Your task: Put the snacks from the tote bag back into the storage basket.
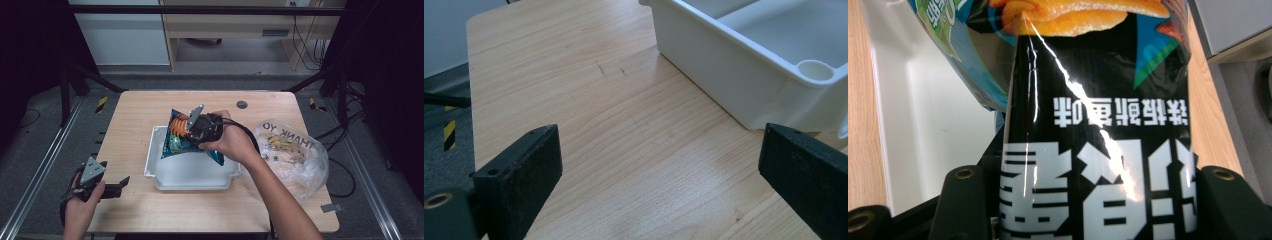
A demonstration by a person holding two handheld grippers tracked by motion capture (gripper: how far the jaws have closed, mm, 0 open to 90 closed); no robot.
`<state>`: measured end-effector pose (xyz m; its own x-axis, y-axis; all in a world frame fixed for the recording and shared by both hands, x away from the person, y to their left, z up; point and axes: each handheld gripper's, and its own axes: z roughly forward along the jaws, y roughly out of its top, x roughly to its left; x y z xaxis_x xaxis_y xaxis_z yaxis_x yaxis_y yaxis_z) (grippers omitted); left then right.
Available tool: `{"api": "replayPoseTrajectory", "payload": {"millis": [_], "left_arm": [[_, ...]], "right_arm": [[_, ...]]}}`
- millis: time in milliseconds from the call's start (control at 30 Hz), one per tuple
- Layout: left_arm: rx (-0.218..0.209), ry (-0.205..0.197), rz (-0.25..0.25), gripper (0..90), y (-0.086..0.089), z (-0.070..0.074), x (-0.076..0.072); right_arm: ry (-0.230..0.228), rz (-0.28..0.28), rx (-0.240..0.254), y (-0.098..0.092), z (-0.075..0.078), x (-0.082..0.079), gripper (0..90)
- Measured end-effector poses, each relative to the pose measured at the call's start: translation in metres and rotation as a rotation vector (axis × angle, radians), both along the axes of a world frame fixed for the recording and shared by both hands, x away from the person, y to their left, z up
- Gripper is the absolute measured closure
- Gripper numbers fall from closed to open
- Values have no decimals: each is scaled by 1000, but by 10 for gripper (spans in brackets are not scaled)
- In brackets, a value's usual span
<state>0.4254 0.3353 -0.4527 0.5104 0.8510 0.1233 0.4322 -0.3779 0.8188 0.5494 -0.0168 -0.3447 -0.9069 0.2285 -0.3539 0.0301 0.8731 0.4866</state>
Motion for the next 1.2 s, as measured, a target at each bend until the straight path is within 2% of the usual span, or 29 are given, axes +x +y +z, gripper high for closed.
{"api": "replayPoseTrajectory", "payload": {"millis": [600, 1200], "left_arm": [[1, 0, -6, 33, -1, 0, 0], [4, 2, -8, 34, -1, 0, 0]], "right_arm": [[34, -11, -20, 3, -20, 5, 417], [50, -9, -31, 7, -30, 6, 419]]}}
